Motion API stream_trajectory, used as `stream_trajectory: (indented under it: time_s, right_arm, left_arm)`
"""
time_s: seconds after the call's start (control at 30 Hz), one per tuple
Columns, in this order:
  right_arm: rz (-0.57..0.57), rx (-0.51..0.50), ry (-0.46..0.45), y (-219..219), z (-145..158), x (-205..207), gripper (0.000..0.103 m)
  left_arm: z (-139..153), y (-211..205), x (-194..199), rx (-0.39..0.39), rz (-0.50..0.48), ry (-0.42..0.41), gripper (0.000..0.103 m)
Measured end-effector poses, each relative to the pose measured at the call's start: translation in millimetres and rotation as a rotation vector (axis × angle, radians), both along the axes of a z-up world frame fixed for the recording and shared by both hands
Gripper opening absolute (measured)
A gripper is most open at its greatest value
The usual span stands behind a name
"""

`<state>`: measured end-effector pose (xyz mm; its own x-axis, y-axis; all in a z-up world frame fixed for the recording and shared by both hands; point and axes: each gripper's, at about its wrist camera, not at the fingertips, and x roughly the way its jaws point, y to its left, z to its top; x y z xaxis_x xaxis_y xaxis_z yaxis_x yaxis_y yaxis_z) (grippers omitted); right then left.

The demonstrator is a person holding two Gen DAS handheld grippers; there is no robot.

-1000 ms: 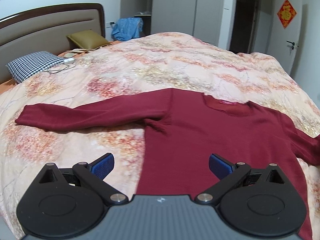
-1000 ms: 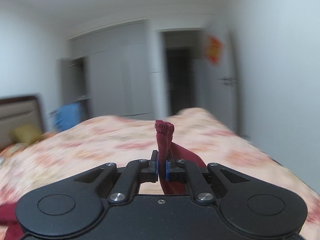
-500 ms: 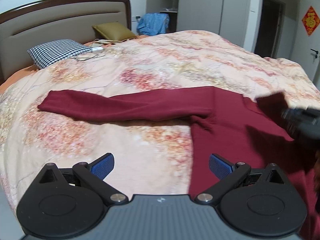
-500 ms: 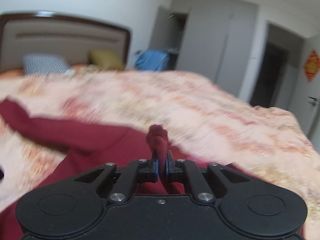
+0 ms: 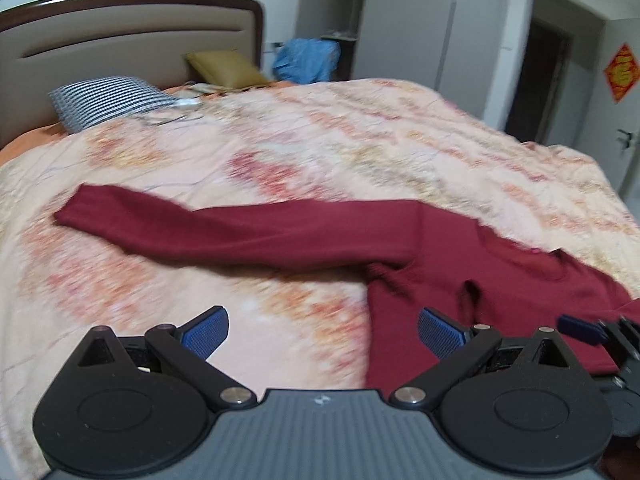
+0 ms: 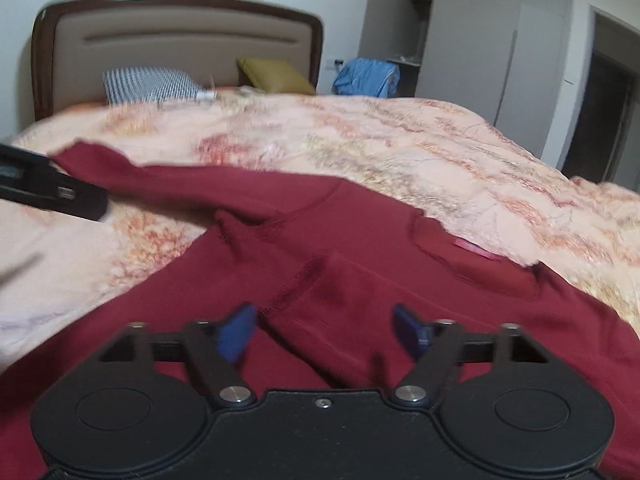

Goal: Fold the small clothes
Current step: 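Carry the sleeve across the sweater body and release it with the right gripper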

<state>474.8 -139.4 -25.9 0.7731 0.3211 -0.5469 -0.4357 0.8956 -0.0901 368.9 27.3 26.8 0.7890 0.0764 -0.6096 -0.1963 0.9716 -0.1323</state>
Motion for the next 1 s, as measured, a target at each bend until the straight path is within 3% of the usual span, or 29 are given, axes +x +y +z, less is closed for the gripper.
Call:
stream_trajectory:
  time_s: [0.13, 0.27, 0.43, 0.53, 0.67, 0.87, 0.9, 0.93, 1.0]
  right_arm:
    - [-0.076, 0.086, 0.002, -52.5, 15.0, -15.6, 0.100]
    - [-0.210, 0.101, -0.029, -111.8, 24.4, -23.8, 0.102]
    - [-0.446, 0.116, -0.033, -193.3, 25.6, -9.4, 0.102]
    - [-0.558, 0.228, 0.026, -242.9, 18.0, 11.4, 0.097]
    - [-0.627, 0.438, 0.123, -300.2, 0.5, 40.9, 0.089]
    - [-0.604, 0.689, 0.231, -328.8, -25.0, 66.7, 0.072]
    - [-0.591, 0.712, 0.242, -326.7, -26.9, 68.3, 0.059]
    - [-0.583, 0.716, 0.249, -325.6, -26.7, 68.5, 0.038]
    - [-0.591, 0.674, 0.233, -321.2, -22.6, 68.1, 0.022]
  left_arm:
    - [-5.4, -30.7, 23.3, -0.011, -0.092, -0.021, 0.103]
    - [-24.1, -63.4, 48.8, 0.006, -0.162, -0.031, 0.103]
    - [-57.3, -82.8, 72.0, 0.029, -0.154, 0.005, 0.103]
    - [-74.7, -81.6, 73.1, 0.033, -0.142, 0.032, 0.103]
    - [-86.5, -81.9, 65.5, 0.049, -0.157, 0.000, 0.103]
    - [-91.8, -87.5, 64.5, 0.088, -0.156, -0.005, 0.103]
    - [-92.2, -87.8, 64.6, 0.089, -0.156, -0.006, 0.103]
    - [-92.2, -87.5, 64.1, 0.086, -0.156, -0.007, 0.103]
    - [-91.9, -85.8, 63.3, 0.074, -0.158, -0.012, 0.103]
